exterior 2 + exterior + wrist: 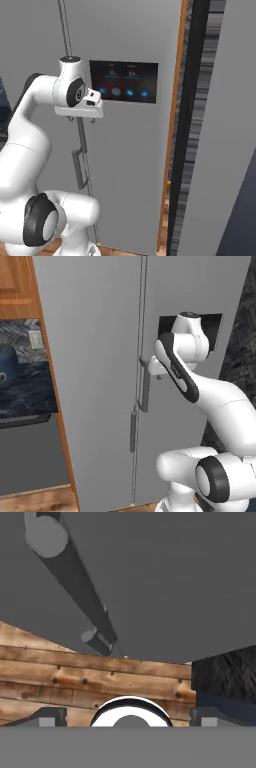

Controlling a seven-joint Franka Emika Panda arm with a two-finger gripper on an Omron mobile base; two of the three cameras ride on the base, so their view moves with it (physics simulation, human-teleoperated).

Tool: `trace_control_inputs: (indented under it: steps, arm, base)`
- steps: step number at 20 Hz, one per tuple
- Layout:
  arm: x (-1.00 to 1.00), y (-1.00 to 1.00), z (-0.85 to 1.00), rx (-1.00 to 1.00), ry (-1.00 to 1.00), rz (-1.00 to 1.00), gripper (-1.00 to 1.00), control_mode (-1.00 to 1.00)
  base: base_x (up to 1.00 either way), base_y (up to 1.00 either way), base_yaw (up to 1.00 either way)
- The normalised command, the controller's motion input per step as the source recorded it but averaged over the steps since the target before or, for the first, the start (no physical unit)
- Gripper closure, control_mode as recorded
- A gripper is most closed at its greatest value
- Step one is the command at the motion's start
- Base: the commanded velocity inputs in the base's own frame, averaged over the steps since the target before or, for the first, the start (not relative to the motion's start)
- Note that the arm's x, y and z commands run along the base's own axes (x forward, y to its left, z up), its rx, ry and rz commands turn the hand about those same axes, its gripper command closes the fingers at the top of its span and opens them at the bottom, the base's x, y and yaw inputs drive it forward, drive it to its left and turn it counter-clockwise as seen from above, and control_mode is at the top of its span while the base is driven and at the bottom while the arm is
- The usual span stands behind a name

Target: There is a bowl on the dining counter. Grab a lemon wedge from the fridge and place it in the bowl. Then get the liquor bottle and glass cup from the cabinet and place them next to the bowl.

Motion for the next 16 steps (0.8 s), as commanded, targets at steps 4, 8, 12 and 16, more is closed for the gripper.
trace_control_inputs:
  steps: [4, 8, 12, 16]
  arm:
    - [0.00, 0.00, 0.00, 0.00, 0.00, 0.00, -1.00, 1.00]
    - [0.00, 0.00, 0.00, 0.00, 0.00, 0.00, -1.00, 1.00]
    - [0.00, 0.00, 0.00, 0.00, 0.00, 0.00, -1.00, 1.00]
    - [0.00, 0.00, 0.00, 0.00, 0.00, 0.00, -1.00, 1.00]
  base:
    - [-0.29, 0.47, 0.00]
    - [-0.01, 0.54, -0.05]
    - [0.00, 0.54, -0.20]
    - [0.00, 0.52, -0.30]
